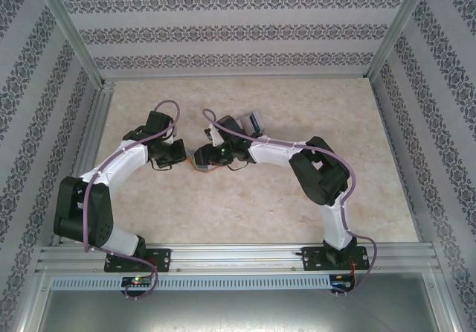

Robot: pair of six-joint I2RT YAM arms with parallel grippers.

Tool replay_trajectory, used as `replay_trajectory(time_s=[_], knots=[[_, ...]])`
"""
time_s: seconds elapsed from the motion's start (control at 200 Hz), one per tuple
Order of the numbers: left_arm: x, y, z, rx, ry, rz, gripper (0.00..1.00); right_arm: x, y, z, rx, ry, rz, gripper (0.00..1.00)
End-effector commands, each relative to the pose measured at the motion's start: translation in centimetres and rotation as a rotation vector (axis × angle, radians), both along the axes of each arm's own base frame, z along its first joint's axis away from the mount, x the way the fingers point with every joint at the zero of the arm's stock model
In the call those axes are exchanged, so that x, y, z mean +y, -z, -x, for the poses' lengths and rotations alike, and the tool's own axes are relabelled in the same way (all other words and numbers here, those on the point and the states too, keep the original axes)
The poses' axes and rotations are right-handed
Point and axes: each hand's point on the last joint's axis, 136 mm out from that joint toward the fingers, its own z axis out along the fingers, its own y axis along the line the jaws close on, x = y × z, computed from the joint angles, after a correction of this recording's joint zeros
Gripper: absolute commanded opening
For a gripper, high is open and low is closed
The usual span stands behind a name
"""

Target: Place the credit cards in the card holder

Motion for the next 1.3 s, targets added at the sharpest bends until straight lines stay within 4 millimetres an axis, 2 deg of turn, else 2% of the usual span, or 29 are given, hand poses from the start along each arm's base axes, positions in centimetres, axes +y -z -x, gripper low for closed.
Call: replay_trajectory(time_s=[0.0,0.24,0.345,0.44,0.535,0.744,1.049,1.294], knots=[[0.0,-0.1,0.1,-0.013,0.024,-0.018,0.04,0.4,1.6,-0.4,0.024,-0.031,0.039,0.54],[0.1,-0.3,0.1,-0.019,0.026,-0.02,0.04,1.9,2.8,0.4,0.06,-0.069,0.047,0.56],[0.0,-0.5,-0.1,-0.026,0.029,-0.015,0.03,2.0,2.9,0.5,0.062,-0.075,0.045,0.64],[0.0,-0.5,-0.3,-0.025,0.029,-0.013,0.04,2.1,2.9,0.7,0.069,-0.084,0.042,0.66],[-0.2,-0.5,-0.4,-0.023,0.035,-0.004,0.04,1.7,3.6,0.5,0.07,-0.072,0.066,0.71],[0.0,-0.5,-0.4,-0.025,0.032,-0.01,0.04,-0.2,4.3,-0.8,0.055,-0.009,0.114,0.72],[-0.1,0.0,-0.6,-0.014,0.026,-0.005,0.04,3.2,4.0,1.1,0.134,-0.105,-0.005,0.72],[-0.1,0.2,-0.6,-0.013,0.023,-0.004,0.03,3.0,4.2,1.0,0.172,-0.106,-0.027,0.77]])
